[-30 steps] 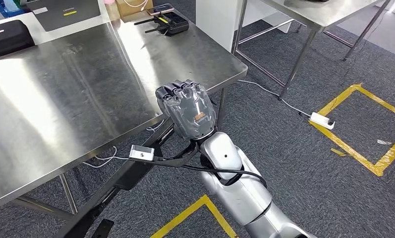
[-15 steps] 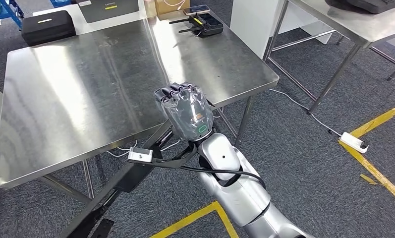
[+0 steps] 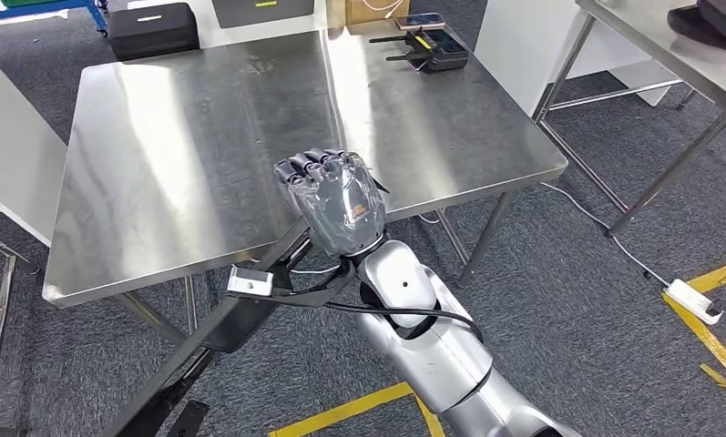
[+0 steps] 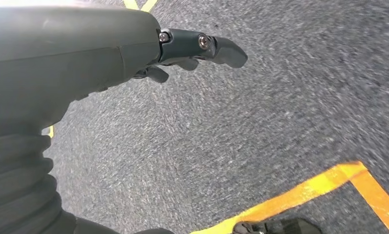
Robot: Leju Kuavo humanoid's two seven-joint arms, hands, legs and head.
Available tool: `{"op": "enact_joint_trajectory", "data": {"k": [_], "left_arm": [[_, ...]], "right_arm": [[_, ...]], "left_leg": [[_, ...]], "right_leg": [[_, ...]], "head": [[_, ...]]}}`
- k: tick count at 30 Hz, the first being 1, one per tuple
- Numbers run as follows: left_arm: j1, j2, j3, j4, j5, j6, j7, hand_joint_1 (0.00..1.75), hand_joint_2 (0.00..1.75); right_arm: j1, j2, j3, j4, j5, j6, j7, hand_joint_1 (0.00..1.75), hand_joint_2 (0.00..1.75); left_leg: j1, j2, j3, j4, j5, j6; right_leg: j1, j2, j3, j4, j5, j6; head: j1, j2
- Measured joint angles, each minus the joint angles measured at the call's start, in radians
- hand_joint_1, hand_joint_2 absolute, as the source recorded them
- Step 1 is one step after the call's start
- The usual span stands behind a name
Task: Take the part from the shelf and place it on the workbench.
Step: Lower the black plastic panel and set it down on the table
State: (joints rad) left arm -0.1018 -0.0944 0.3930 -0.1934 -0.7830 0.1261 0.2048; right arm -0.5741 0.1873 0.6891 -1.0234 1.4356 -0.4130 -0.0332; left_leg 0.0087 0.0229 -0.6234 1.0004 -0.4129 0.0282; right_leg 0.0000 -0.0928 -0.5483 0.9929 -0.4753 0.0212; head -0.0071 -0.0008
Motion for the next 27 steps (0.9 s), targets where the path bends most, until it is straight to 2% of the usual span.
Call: {"op": "enact_joint_trajectory", "data": {"k": [1, 3, 5, 6, 7, 8, 9, 10, 11, 12, 14, 15, 16, 18, 19, 20, 21, 22, 23, 24, 25, 26, 27], "left_arm": [[0.0, 0.0, 0.0, 0.0, 0.0, 0.0, 0.0, 0.0, 1.75], [-0.004, -0.001, 0.001, 0.0, -0.001, 0.001, 0.001, 0.0, 1.75], [-0.005, -0.001, 0.001, 0.0, -0.001, 0.001, 0.001, 0.0, 1.75], [-0.004, -0.001, 0.001, 0.0, -0.001, 0.001, 0.002, 0.0, 1.75], [-0.003, -0.001, 0.001, 0.0, -0.001, 0.001, 0.002, 0.0, 1.75], [-0.002, -0.001, 0.001, 0.0, -0.001, 0.001, 0.002, 0.0, 1.75], [-0.002, -0.001, 0.001, 0.0, -0.001, 0.001, 0.002, 0.0, 1.75], [-0.003, -0.001, 0.001, 0.0, -0.001, 0.001, 0.002, 0.0, 1.75], [-0.002, -0.001, 0.001, 0.0, -0.002, 0.001, 0.002, 0.0, 1.75], [-0.001, -0.001, 0.001, 0.0, -0.002, 0.001, 0.001, 0.0, 1.75], [0.003, -0.001, 0.002, 0.0, -0.002, 0.001, 0.001, 0.0, 1.75], [0.006, 0.0, 0.003, 0.0, -0.003, 0.002, 0.001, 0.0, 1.75], [0.007, 0.0, 0.004, 0.0, -0.004, 0.002, 0.001, 0.0, 1.75], [0.005, 0.001, 0.004, 0.0, -0.007, 0.002, -0.001, 0.0, 1.75], [0.004, 0.0, 0.004, 0.0, -0.009, 0.002, -0.002, 0.0, 1.75], [0.003, 0.0, 0.004, 0.0, -0.01, 0.001, -0.002, 0.0, 1.75], [0.003, 0.001, 0.005, 0.0, -0.011, 0.001, -0.002, 0.0, 1.75], [0.003, 0.001, 0.005, 0.0, -0.012, 0.0, -0.002, 0.0, 1.75], [0.004, 0.002, 0.006, 0.0, -0.012, -0.001, -0.002, 0.0, 1.75], [0.004, 0.003, 0.006, 0.0, -0.014, -0.003, -0.002, 0.0, 1.75], [0.003, 0.003, 0.007, 0.0, -0.015, -0.005, -0.002, 0.0, 1.75], [0.002, 0.003, 0.007, 0.0, -0.017, -0.007, -0.002, 0.0, 1.75], [0.001, 0.002, 0.007, -0.001, -0.02, -0.009, -0.002, 0.0, 1.75]], "right_arm": [[-0.001, 0.0, 0.0, -0.001, 0.0, 0.0, 0.0, 1.75, 1.75], [-0.001, -0.003, -0.001, -0.001, -0.001, 0.001, 0.0, 1.75, 1.75], [0.002, -0.009, -0.001, 0.0, -0.001, 0.002, 0.0, 1.75, 1.75], [0.004, -0.012, -0.001, 0.001, -0.001, 0.002, 0.0, 1.75, 1.75], [0.005, -0.013, 0.0, 0.001, -0.001, 0.003, 0.0, 1.75, 1.75], [0.005, -0.014, 0.0, 0.001, -0.001, 0.003, 0.0, 1.75, 1.75], [0.004, -0.013, 0.0, 0.001, -0.002, 0.003, 0.0, 1.75, 1.75], [0.004, -0.013, 0.0, 0.001, -0.002, 0.003, 0.0, 1.75, 1.75], [0.003, -0.013, 0.0, 0.001, -0.002, 0.003, 0.0, 1.75, 1.75], [0.002, -0.013, 0.0, 0.002, -0.003, 0.003, 0.0, 1.75, 1.75], [0.0, -0.009, 0.0, 0.002, -0.003, 0.003, 0.0, 1.75, 1.75], [-0.001, -0.005, 0.0, 0.002, -0.003, 0.003, -0.001, 1.75, 1.75], [-0.002, -0.001, 0.001, 0.001, -0.003, 0.003, -0.001, 1.75, 1.75], [-0.005, 0.003, 0.001, 0.001, -0.003, 0.003, 0.0, 1.75, 1.75], [-0.005, 0.003, 0.0, 0.001, -0.003, 0.003, 0.0, 1.75, 1.75], [-0.005, 0.002, 0.0, 0.001, -0.005, 0.002, 0.001, 1.75, 1.75], [-0.004, 0.001, 0.0, 0.001, -0.008, 0.001, 0.002, 1.75, 1.75], [-0.004, 0.0, -0.002, 0.001, -0.014, 0.0, 0.002, 1.75, 1.75], [-0.004, 0.0, -0.005, 0.001, -0.02, -0.001, 0.003, 1.75, 1.75], [-0.005, -0.001, -0.01, 0.001, -0.026, -0.003, 0.003, 1.75, 1.75], [-0.008, -0.002, -0.016, 0.002, -0.032, -0.006, 0.002, 1.75, 1.75], [-0.013, -0.004, -0.023, 0.003, -0.039, -0.012, 0.0, 1.75, 1.75], [-0.021, -0.006, -0.032, 0.006, -0.046, -0.022, -0.007, 1.75, 1.75]], "left_leg": [[0.002, -0.01, 0.003, -0.003, 0.003, 0.007], [0.005, -0.029, 0.005, -0.006, 0.006, 0.017], [0.005, -0.053, 0.005, -0.006, 0.006, 0.021], [0.005, -0.066, 0.005, -0.005, 0.006, 0.021], [0.005, -0.081, 0.005, -0.005, 0.006, 0.021], [0.005, -0.095, 0.007, -0.005, 0.006, 0.021], [0.005, -0.109, 0.008, -0.005, 0.005, 0.02], [0.002, -0.122, 0.008, -0.003, 0.004, 0.017], [0.001, -0.134, 0.007, -0.002, 0.003, 0.014], [-0.001, -0.144, 0.005, -0.001, 0.003, 0.009], [0.002, -0.158, -0.001, -0.001, 0.003, -0.003], [0.003, -0.146, -0.004, 0.004, -0.001, -0.009], [0.004, -0.122, -0.014, 0.024, -0.014, -0.015], [0.005, -0.062, -0.062, 0.123, -0.07, -0.026], [0.008, -0.045, -0.097, 0.193, -0.104, -0.032], [0.012, -0.039, -0.129, 0.254, -0.126, -0.036], [0.016, -0.036, -0.149, 0.289, -0.132, -0.041], [0.02, -0.033, -0.151, 0.287, -0.12, -0.044], [0.023, -0.027, -0.131, 0.247, -0.092, -0.047], [0.026, -0.015, -0.095, 0.179, -0.056, -0.049], [0.024, 0.007, -0.057, 0.11, -0.03, -0.05], [0.022, 0.023, -0.027, 0.057, -0.012, -0.047], [0.019, 0.033, -0.011, 0.026, -0.006, -0.042]], "right_leg": [[-0.001, 0.02, -0.01, 0.025, -0.014, 0.002], [-0.005, 0.069, -0.063, 0.137, -0.064, -0.004], [-0.007, 0.084, -0.137, 0.274, -0.111, -0.006], [-0.007, 0.087, -0.157, 0.305, -0.115, -0.002], [-0.007, 0.09, -0.157, 0.293, -0.1, 0.006], [-0.007, 0.096, -0.136, 0.24, -0.072, 0.014], [-0.008, 0.112, -0.103, 0.162, -0.036, 0.021], [-0.008, 0.129, -0.069, 0.087, -0.005, 0.022], [-0.009, 0.143, -0.045, 0.035, 0.016, 0.02], [-0.01, 0.151, -0.031, 0.006, 0.026, 0.015], [-0.012, 0.138, -0.026, -0.001, 0.03, 0.003], [-0.015, 0.13, -0.024, -0.004, 0.032, -0.004], [-0.018, 0.12, -0.02, -0.008, 0.033, -0.013], [-0.021, 0.098, -0.014, -0.013, 0.033, -0.029], [-0.02, 0.086, -0.012, -0.013, 0.031, -0.034], [-0.019, 0.075, -0.012, -0.013, 0.029, -0.037], [-0.019, 0.064, -0.011, -0.013, 0.028, -0.037], [-0.019, 0.053, -0.01, -0.013, 0.026, -0.036], [-0.02, 0.043, -0.009, -0.012, 0.023, -0.033], [-0.021, 0.034, -0.006, -0.011, 0.02, -0.029], [-0.018, 0.026, -0.003, -0.01, 0.016, -0.023], [-0.013, 0.018, -0.002, -0.008, 0.011, -0.017], [-0.008, 0.011, -0.001, -0.007, 0.008, -0.011]], "head": [[0.0, 0.0], [0.002, 0.0], [0.004, 0.0], [0.005, 0.0], [0.006, 0.0], [0.006, 0.0], [0.006, 0.0], [0.006, 0.0], [0.005, 0.0], [0.005, 0.0], [0.004, 0.0], [0.004, 0.0], [0.002, 0.0], [-0.002, 0.0], [-0.004, 0.0], [-0.004, 0.0], [-0.004, 0.0], [-0.004, 0.0], [-0.004, 0.0], [-0.004, 0.0], [-0.004, 0.0], [-0.005, 0.0], [-0.004, 0.0]]}}
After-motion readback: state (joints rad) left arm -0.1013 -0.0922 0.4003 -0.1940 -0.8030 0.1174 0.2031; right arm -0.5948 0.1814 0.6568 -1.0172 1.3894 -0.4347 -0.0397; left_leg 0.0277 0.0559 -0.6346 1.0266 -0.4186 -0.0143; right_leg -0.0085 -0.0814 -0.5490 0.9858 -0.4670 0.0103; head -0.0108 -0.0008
